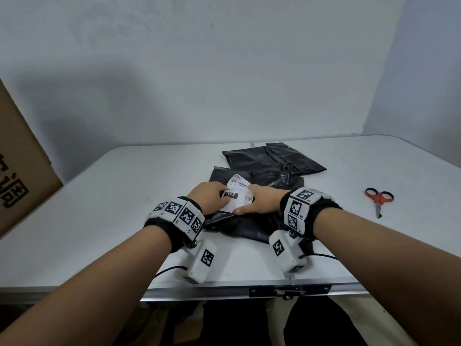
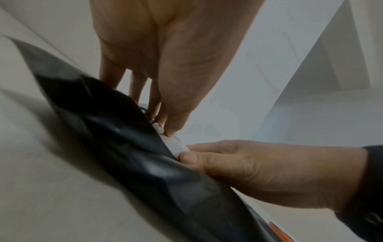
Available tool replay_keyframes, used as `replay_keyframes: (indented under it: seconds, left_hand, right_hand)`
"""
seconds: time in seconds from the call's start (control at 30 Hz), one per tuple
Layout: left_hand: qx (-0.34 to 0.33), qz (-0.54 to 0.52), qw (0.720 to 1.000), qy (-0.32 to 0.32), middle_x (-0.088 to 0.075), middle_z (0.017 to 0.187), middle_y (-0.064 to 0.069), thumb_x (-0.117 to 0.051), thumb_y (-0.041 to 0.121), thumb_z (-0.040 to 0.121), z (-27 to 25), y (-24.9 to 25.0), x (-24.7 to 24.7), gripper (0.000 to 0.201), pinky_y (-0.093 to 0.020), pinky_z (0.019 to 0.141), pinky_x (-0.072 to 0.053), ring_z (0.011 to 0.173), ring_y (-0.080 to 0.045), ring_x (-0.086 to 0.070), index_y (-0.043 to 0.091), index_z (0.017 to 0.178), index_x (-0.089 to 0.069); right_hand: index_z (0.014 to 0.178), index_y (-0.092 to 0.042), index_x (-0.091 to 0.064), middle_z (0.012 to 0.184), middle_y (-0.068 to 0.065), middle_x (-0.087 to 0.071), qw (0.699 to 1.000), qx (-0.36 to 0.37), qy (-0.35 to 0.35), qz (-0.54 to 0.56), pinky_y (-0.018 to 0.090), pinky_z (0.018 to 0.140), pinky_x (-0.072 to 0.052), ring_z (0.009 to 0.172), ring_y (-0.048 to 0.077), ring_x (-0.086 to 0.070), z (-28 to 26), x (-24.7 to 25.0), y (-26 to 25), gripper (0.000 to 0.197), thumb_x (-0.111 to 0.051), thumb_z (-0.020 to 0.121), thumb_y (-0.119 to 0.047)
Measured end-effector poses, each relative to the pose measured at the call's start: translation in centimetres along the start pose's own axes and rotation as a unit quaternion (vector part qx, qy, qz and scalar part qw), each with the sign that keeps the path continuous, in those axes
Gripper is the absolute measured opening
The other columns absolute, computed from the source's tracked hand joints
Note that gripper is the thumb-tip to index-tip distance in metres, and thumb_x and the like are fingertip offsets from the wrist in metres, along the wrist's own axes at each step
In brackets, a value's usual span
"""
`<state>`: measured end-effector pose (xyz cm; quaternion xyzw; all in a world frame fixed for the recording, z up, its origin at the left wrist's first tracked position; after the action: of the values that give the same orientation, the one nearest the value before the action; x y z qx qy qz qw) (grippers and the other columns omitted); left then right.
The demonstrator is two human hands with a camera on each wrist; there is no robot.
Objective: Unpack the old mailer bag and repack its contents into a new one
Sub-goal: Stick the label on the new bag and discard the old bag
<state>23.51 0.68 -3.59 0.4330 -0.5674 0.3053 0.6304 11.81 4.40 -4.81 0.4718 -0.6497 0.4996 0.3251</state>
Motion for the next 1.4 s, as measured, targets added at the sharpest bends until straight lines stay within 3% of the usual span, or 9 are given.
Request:
replay_keyframes:
  seconds: [0.23, 0.33, 0.43, 0.57, 0.73, 1.03, 1.2, 1.3, 1.4]
  left_hand:
    - [0.016, 0.028, 0.999, -0.019, -0.064, 0.118, -0.006, -0.046, 0.029, 0.093, 0.1, 0.1, 0.5, 0.031, -0.033, 0.092, -0.046, 0.108, -0.026, -0.058, 0.013, 0.114, -0.063]
    - [-0.046, 0.024, 0.998, 0.025, -0.049, 0.14, -0.008, -0.04, 0.014, 0.095, 0.8, 2.2, 1.3, 0.038, -0.04, 0.104, -0.039, 0.126, -0.028, -0.046, 0.009, 0.131, -0.05]
    - [-0.083, 0.029, 0.995, -0.054, -0.025, 0.156, -0.004, -0.032, 0.009, 0.098, 0.8, 4.0, -0.6, 0.048, -0.049, 0.114, -0.024, 0.143, -0.025, -0.022, 0.016, 0.146, -0.032]
    - [-0.046, 0.021, 0.992, -0.12, -0.033, 0.148, -0.008, -0.024, 0.025, 0.103, 1.8, 3.0, -2.1, 0.044, -0.049, 0.115, -0.023, 0.14, -0.026, -0.029, 0.023, 0.146, -0.029]
    - [-0.036, 0.052, 0.985, -0.161, -0.012, 0.16, 0.007, -0.017, 0.032, 0.104, 2.1, 2.1, -2.7, 0.047, -0.057, 0.116, -0.011, 0.148, -0.018, -0.004, 0.024, 0.151, -0.017]
    - [0.002, 0.04, 0.989, -0.144, 0.005, 0.161, 0.008, -0.016, 0.034, 0.103, 2.8, 0.2, -3.0, 0.051, -0.054, 0.118, -0.003, 0.149, -0.018, 0.008, 0.025, 0.153, -0.006]
    - [0.03, -0.025, 0.992, -0.124, -0.003, 0.161, -0.004, -0.028, 0.015, 0.101, 3.0, -1.6, -1.7, 0.055, -0.039, 0.121, -0.003, 0.149, -0.026, 0.001, 0.016, 0.153, -0.01]
    - [0.01, -0.053, 0.995, -0.085, -0.015, 0.16, -0.001, -0.036, 0.015, 0.097, 2.8, -2.4, -0.7, 0.057, -0.041, 0.121, -0.011, 0.148, -0.022, -0.009, 0.021, 0.151, -0.019]
    - [-0.019, -0.078, 0.993, -0.086, -0.016, 0.159, 0.007, -0.04, 0.029, 0.098, 1.4, -1.3, -0.8, 0.055, -0.042, 0.121, -0.013, 0.149, -0.02, -0.01, 0.029, 0.15, -0.023]
  right_hand:
    - [0.136, -0.011, -0.039, 0.14, 0.008, -0.037, 0.996, 0.049, 0.049, -0.058, 0.045, 0.11, -0.033, 0.133, 0.027, -0.033, 0.3, -0.5, -1.1, 0.09, -0.065, 0.069, -0.066]
    - [0.134, -0.008, -0.04, 0.136, 0.01, -0.04, 0.991, 0.076, 0.053, -0.095, 0.045, 0.108, -0.035, 0.131, 0.028, -0.034, -0.5, -1.2, -2.0, 0.085, -0.063, 0.074, -0.063]
    - [0.145, -0.007, -0.029, 0.143, 0.012, -0.033, 0.987, 0.095, 0.044, -0.124, 0.046, 0.108, -0.036, 0.134, 0.029, -0.033, -1.1, -2.4, -2.6, 0.095, -0.065, 0.074, -0.058]
    - [0.147, -0.006, -0.022, 0.15, 0.011, -0.024, 0.985, 0.099, 0.037, -0.139, 0.045, 0.111, -0.034, 0.137, 0.028, -0.029, -1.7, -2.7, -2.4, 0.097, -0.068, 0.075, -0.052]
    - [0.148, -0.003, -0.018, 0.151, 0.012, -0.023, 0.983, 0.093, 0.02, -0.157, 0.045, 0.112, -0.033, 0.139, 0.03, -0.026, -1.8, -2.8, -2.7, 0.096, -0.065, 0.079, -0.051]
    - [0.151, -0.004, -0.011, 0.156, 0.013, -0.013, 0.981, 0.106, 0.012, -0.159, 0.046, 0.114, -0.029, 0.145, 0.029, -0.017, -2.0, -3.1, -2.6, 0.1, -0.064, 0.08, -0.052]
    - [0.149, -0.005, -0.016, 0.153, 0.012, -0.017, 0.982, 0.112, 0.001, -0.153, 0.047, 0.113, -0.03, 0.144, 0.028, -0.018, -1.9, -3.2, -2.4, 0.099, -0.066, 0.078, -0.052]
    - [0.149, -0.012, -0.025, 0.151, 0.007, -0.029, 0.989, 0.116, -0.015, -0.095, 0.039, 0.115, -0.029, 0.142, 0.025, -0.028, -2.5, -1.6, -2.3, 0.082, -0.059, 0.085, -0.051]
    - [0.134, -0.016, -0.054, 0.138, 0.003, -0.054, 0.988, 0.119, 0.094, 0.015, 0.024, 0.105, -0.034, 0.127, 0.018, -0.049, -2.6, 2.7, -1.9, 0.042, -0.051, 0.095, -0.029]
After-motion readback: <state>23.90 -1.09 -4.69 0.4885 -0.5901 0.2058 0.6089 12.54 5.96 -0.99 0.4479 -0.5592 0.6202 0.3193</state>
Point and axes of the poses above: each hand's wrist, its own z-axis towards the middle knuckle, its own x-axis out of the back of the hand, y = z × x, the point moved 9 cm from there along z, towards the middle knuckle
